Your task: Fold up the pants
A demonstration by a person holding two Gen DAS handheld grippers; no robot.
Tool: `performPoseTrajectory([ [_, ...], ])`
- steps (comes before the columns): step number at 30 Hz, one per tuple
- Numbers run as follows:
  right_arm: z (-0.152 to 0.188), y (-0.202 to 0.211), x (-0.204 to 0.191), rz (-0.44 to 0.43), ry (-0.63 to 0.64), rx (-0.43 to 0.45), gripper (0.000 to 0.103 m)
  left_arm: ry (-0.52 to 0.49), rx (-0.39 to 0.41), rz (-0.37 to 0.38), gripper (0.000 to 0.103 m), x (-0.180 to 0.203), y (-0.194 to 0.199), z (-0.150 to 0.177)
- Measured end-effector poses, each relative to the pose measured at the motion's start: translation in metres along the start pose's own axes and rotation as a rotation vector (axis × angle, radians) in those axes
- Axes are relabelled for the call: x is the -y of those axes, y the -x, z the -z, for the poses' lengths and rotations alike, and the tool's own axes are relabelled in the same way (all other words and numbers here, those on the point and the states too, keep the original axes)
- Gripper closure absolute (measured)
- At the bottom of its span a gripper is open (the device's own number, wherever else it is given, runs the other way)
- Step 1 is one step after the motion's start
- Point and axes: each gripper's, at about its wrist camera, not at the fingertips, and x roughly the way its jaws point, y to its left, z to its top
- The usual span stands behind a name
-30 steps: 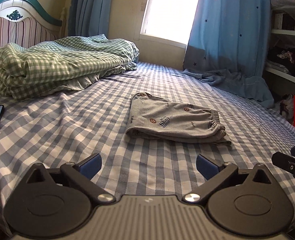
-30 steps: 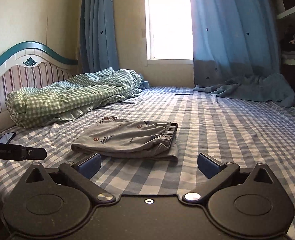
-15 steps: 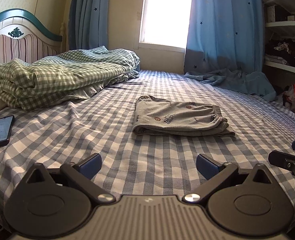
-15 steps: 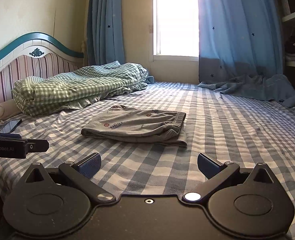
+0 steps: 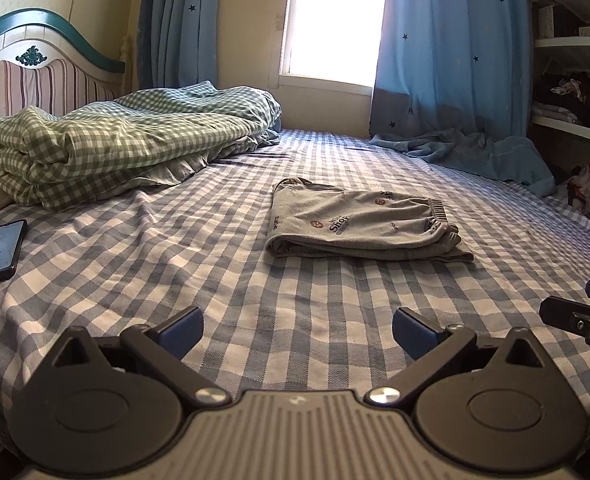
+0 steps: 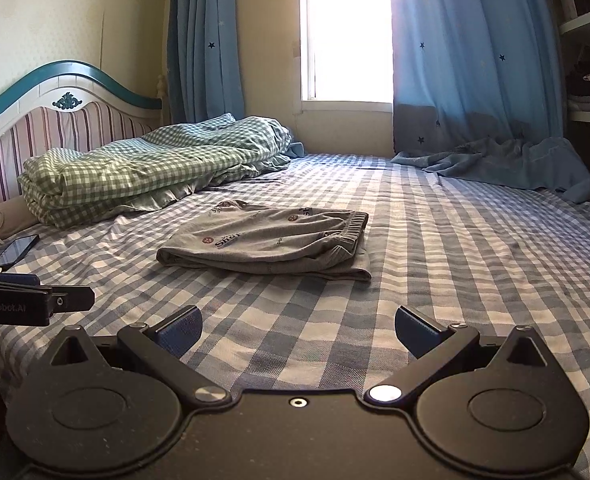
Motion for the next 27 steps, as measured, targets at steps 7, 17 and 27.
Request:
performPoseTrajectory([
  [7,0.0009,-0.0026,0.0001,0.006,0.001,-0.004,0.001,-0.002,-0.005,-0.002,0.0,-0.0012,-0.0027,-0.0004],
  [17,0.0012,-0.0053,0.0015,0.007,0.002,-0.01,0.001,-0.01,-0.008,-0.003,0.0,-0.0016,-0.0046,-0.001],
  [27,0.0016,-0.0071,0.0024,0.011,-0.001,-0.013,0.001,-0.024,-0.026,0.008,0.0,0.0026,-0.0076,-0.0014],
])
